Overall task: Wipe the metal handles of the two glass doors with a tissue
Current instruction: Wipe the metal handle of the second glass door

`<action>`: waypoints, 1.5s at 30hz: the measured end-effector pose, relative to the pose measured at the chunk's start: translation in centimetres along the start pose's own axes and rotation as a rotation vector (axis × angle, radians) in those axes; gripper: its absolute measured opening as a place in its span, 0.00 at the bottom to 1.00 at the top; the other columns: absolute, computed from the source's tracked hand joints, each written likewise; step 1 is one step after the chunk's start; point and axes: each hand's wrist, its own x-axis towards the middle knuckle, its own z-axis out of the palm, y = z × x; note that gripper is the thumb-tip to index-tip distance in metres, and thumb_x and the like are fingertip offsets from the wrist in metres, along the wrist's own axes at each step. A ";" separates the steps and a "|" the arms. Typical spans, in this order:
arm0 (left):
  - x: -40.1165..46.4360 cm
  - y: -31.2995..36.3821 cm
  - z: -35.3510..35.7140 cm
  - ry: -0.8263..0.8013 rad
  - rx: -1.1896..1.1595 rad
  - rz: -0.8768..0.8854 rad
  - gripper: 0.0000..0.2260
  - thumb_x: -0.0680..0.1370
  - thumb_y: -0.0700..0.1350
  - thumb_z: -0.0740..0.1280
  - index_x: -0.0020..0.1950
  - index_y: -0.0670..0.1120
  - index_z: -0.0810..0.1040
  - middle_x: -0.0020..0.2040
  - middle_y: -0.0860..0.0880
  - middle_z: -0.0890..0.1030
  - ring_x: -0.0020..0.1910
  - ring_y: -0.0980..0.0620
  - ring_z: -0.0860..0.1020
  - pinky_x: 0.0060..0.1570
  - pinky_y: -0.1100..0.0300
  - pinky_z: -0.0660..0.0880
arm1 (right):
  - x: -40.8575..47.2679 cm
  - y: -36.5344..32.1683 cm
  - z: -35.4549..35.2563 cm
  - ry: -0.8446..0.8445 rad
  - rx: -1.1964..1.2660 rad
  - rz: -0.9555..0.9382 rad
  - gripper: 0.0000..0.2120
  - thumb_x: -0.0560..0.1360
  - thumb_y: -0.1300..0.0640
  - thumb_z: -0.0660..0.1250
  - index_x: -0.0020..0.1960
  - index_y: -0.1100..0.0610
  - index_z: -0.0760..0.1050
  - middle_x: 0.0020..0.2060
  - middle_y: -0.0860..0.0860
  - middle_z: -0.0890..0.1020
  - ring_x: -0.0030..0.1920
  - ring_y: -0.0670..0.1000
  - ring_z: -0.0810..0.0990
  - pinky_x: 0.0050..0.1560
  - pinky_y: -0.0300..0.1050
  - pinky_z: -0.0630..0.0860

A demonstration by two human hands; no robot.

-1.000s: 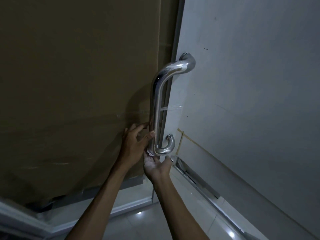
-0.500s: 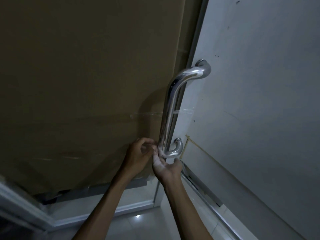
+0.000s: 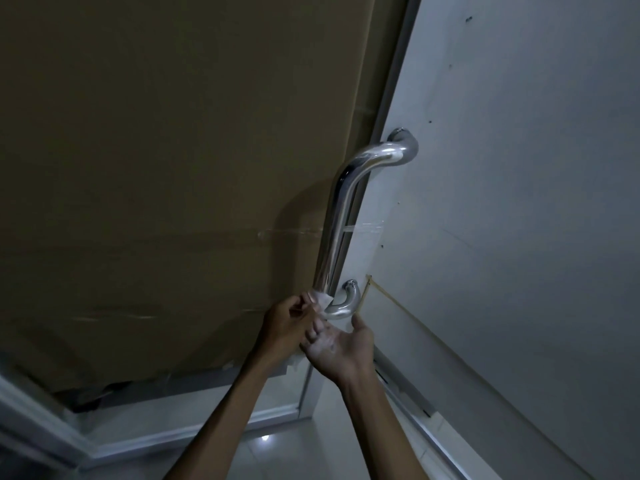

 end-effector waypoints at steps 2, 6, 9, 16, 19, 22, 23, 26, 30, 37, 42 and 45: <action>0.2 0.1 0.6 0.049 0.011 -0.009 0.09 0.80 0.51 0.73 0.42 0.49 0.82 0.37 0.51 0.86 0.36 0.55 0.83 0.36 0.62 0.76 | -0.6 -0.3 0.2 -0.007 -0.065 0.000 0.41 0.80 0.32 0.52 0.72 0.67 0.74 0.70 0.61 0.79 0.73 0.59 0.75 0.79 0.52 0.62; 0.5 0.1 1.6 0.108 -0.006 0.011 0.08 0.79 0.50 0.73 0.42 0.50 0.84 0.36 0.50 0.86 0.37 0.51 0.84 0.37 0.57 0.78 | -1.2 -2.3 0.4 0.111 -0.536 -0.048 0.29 0.85 0.41 0.52 0.63 0.63 0.79 0.57 0.56 0.85 0.58 0.55 0.83 0.64 0.51 0.75; 0.7 0.1 1.6 0.100 0.019 0.020 0.10 0.78 0.56 0.73 0.49 0.51 0.88 0.38 0.50 0.87 0.41 0.49 0.86 0.39 0.55 0.79 | -1.2 -5.3 -0.3 0.264 -0.870 -0.209 0.22 0.86 0.50 0.52 0.60 0.62 0.81 0.48 0.56 0.87 0.46 0.54 0.82 0.58 0.53 0.78; 0.5 3.6 3.3 0.316 0.048 0.302 0.05 0.80 0.50 0.75 0.50 0.50 0.88 0.35 0.60 0.83 0.34 0.68 0.76 0.36 0.70 0.71 | -2.6 -9.0 -1.0 0.222 -0.719 -0.354 0.23 0.86 0.53 0.51 0.62 0.65 0.79 0.37 0.55 0.79 0.35 0.52 0.76 0.51 0.52 0.80; 0.9 4.6 3.3 0.375 0.099 0.393 0.06 0.80 0.49 0.74 0.50 0.47 0.87 0.35 0.58 0.82 0.32 0.65 0.76 0.31 0.69 0.70 | -2.8 -8.7 -1.1 0.232 -0.704 -0.355 0.22 0.86 0.55 0.50 0.63 0.65 0.79 0.37 0.54 0.79 0.34 0.52 0.75 0.49 0.52 0.80; 1.0 3.5 3.4 0.398 0.171 0.376 0.11 0.80 0.50 0.73 0.57 0.45 0.87 0.40 0.52 0.87 0.36 0.61 0.81 0.34 0.68 0.76 | -3.1 -8.6 -1.2 0.222 -0.679 -0.365 0.21 0.86 0.55 0.50 0.63 0.66 0.78 0.36 0.54 0.78 0.34 0.52 0.74 0.49 0.52 0.79; 1.0 3.3 3.4 0.388 0.166 0.361 0.10 0.80 0.50 0.73 0.57 0.45 0.87 0.40 0.52 0.87 0.36 0.61 0.81 0.35 0.67 0.77 | -3.2 -8.6 -1.2 0.218 -0.676 -0.368 0.21 0.86 0.55 0.51 0.63 0.65 0.78 0.36 0.54 0.77 0.34 0.52 0.74 0.49 0.52 0.79; 1.4 4.9 3.3 0.361 0.096 0.357 0.07 0.80 0.49 0.74 0.49 0.46 0.86 0.35 0.54 0.84 0.32 0.58 0.78 0.31 0.68 0.72 | -3.2 -8.8 -1.2 0.211 -0.674 -0.377 0.20 0.86 0.56 0.52 0.63 0.65 0.78 0.35 0.53 0.77 0.34 0.51 0.75 0.49 0.52 0.79; 2.1 10.3 2.4 0.390 0.109 0.493 0.06 0.81 0.48 0.72 0.51 0.45 0.85 0.35 0.53 0.83 0.29 0.62 0.77 0.28 0.71 0.69 | -2.9 -8.7 -0.7 0.203 -0.653 -0.379 0.20 0.86 0.55 0.51 0.62 0.65 0.78 0.34 0.53 0.77 0.33 0.51 0.75 0.47 0.51 0.80; 4.2 19.4 0.3 0.407 0.175 0.719 0.11 0.82 0.53 0.71 0.48 0.45 0.84 0.33 0.53 0.81 0.30 0.58 0.76 0.29 0.64 0.72 | -2.2 -7.6 -0.7 0.175 -0.607 -0.343 0.19 0.86 0.55 0.53 0.60 0.64 0.79 0.35 0.54 0.78 0.35 0.52 0.76 0.51 0.53 0.80; 6.3 21.7 -2.4 0.155 0.082 0.668 0.05 0.80 0.57 0.72 0.54 0.59 0.84 0.46 0.50 0.88 0.51 0.42 0.86 0.52 0.37 0.82 | -1.6 -6.9 -0.8 0.196 -0.578 -0.330 0.19 0.87 0.53 0.53 0.59 0.63 0.78 0.34 0.54 0.77 0.33 0.52 0.75 0.49 0.53 0.79; 7.6 21.6 -3.6 0.006 0.018 0.572 0.12 0.78 0.63 0.71 0.51 0.57 0.86 0.49 0.46 0.88 0.53 0.39 0.86 0.60 0.35 0.79 | -1.1 -6.4 -0.8 0.209 -0.583 -0.315 0.17 0.86 0.54 0.54 0.58 0.63 0.79 0.34 0.54 0.78 0.33 0.53 0.76 0.49 0.52 0.79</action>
